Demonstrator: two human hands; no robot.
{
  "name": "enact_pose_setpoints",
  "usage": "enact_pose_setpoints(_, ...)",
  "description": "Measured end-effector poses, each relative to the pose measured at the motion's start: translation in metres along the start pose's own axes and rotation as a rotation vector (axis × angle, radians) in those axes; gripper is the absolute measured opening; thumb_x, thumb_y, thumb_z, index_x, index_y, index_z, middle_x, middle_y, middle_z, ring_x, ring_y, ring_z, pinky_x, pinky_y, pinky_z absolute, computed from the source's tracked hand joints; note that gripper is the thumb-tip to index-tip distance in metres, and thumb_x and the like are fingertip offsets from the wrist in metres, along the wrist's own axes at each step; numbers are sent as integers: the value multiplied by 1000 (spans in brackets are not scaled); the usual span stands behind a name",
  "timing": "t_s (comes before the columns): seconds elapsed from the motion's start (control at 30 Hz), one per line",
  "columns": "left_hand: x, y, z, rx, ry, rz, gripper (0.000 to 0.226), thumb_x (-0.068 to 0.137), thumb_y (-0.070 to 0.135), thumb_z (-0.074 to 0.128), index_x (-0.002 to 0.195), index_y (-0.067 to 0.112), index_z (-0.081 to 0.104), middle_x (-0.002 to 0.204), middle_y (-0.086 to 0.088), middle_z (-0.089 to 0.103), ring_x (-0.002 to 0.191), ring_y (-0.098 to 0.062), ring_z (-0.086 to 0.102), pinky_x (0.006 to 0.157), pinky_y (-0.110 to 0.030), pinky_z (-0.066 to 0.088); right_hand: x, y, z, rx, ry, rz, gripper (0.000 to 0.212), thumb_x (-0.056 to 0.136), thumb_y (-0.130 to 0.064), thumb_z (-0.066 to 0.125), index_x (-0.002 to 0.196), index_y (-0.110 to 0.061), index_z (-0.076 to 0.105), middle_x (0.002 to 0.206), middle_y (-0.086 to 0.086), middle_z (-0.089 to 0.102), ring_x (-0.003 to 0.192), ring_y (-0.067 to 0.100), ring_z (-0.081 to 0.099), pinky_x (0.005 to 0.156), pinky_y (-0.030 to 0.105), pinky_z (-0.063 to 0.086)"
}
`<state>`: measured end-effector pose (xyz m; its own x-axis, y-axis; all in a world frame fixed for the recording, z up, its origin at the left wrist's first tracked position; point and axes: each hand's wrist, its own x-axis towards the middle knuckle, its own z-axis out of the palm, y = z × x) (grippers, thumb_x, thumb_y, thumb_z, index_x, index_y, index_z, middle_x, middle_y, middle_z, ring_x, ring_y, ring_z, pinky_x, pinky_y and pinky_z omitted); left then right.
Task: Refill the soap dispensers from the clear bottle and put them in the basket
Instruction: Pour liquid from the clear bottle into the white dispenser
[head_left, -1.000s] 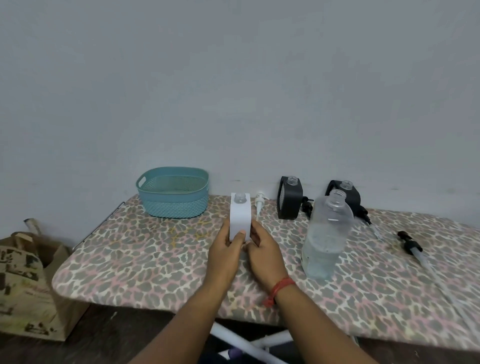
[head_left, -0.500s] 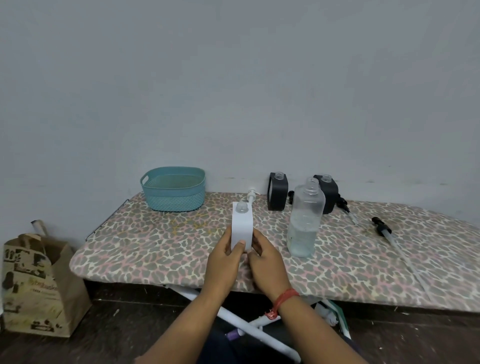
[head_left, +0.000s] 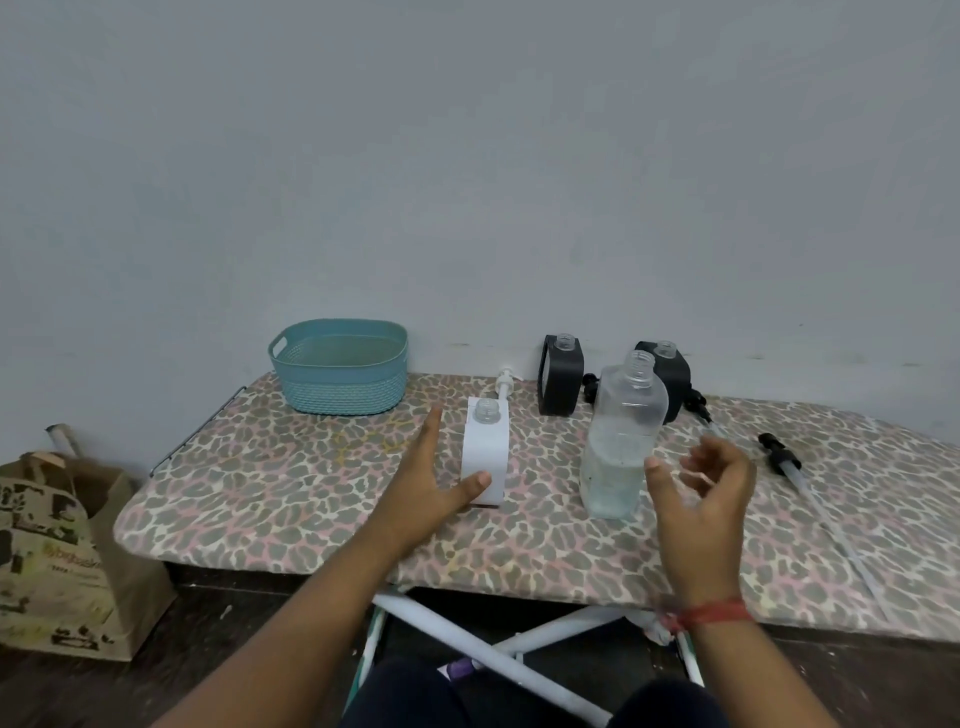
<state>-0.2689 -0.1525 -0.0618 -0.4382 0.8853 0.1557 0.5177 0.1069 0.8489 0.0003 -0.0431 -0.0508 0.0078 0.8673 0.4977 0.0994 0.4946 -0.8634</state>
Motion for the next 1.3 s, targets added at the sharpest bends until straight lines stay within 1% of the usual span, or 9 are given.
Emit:
enact_pose_setpoints(0.13, 20, -4, 1, 53, -65, 57, 123, 63, 91, 64, 157, 55, -7, 171, 14, 9, 155, -12, 15, 124, -45, 22, 33, 12, -8, 11, -400, 171, 82, 77, -49, 77, 144, -40, 30, 148, -9, 41, 132, 11, 46, 108, 36, 41)
enact_pose_setpoints(0.27, 30, -11, 8, 224, -56, 168, 119, 72, 92, 52, 160, 42, -11, 172, 12, 4, 155, -6, 4, 127, -51, 11, 46, 20, -1, 68, -664, 246, 94, 61, -54, 87, 139, -53, 34, 136, -20, 56, 125, 1, 56, 102, 31, 50)
enact_pose_setpoints(0.4, 31, -19, 12, 417, -2, 279, 118, 76, 96, 36, 163, 30, -12, 172, 10, -11, 156, -5, -15, 127, -53, -5, 48, 27, 8, 42, -669, 239, 92, 53, -60, 89, 127, -66, 35, 127, -26, 61, 117, -4, 60, 96, 24, 51)
enact_pose_setpoints(0.6, 31, -19, 14, 563, 36, 302, 117, 77, 97, 31, 158, 32, -25, 170, 7, -20, 154, -9, -25, 126, -54, -10, 53, 28, 19, 0, -609, 168, 91, 55, -57, 87, 128, -67, 34, 122, -36, 57, 111, -12, 58, 88, 17, 48)
enact_pose_setpoints(0.7, 30, -20, 15, 611, 68, 293, 116, 78, 97, 28, 157, 33, -27, 170, 5, -20, 154, -12, -26, 125, -56, -11, 56, 21, 26, -105, -620, 74, 93, 60, -54, 86, 132, -68, 28, 131, -35, 49, 118, -14, 51, 88, 11, 45)
enact_pose_setpoints(0.77, 30, -19, 16, 641, 90, 286, 117, 77, 98, 25, 161, 28, -19, 171, 3, -19, 154, -13, -26, 124, -57, -11, 60, 21, 29, -239, -630, -14, 103, 65, -45, 88, 146, -50, 25, 144, -18, 40, 129, 2, 45, 101, 25, 44)
enact_pose_setpoints(0.87, 29, -18, 15, 691, 114, 288, 118, 78, 98, 22, 163, 23, -13, 171, 0, -18, 155, -16, -25, 124, -59, -10, 66, 19, 33, -470, -632, -155, 110, 67, -38, 88, 153, -35, 20, 143, -5, 35, 130, 17, 38, 104, 41, 43)
enact_pose_setpoints(1.13, 25, -14, 15, 770, 134, 285, 118, 79, 98, 16, 164, 19, -9, 171, -4, -15, 156, -20, -22, 123, -60, -10, 80, 10, 35, -772, -678, -390, 109, 68, -43, 81, 152, -42, 12, 138, 0, 37, 129, 23, 33, 104, 38, 44)
enact_pose_setpoints(1.3, 25, -14, 14, 777, 116, 283, 116, 79, 98, 15, 163, 22, -12, 171, -1, -19, 155, -20, -24, 123, -60, -10, 86, 3, 39, -868, -666, -497, 108, 69, -44, 80, 155, -37, 15, 135, 3, 42, 124, 24, 38, 103, 37, 43)
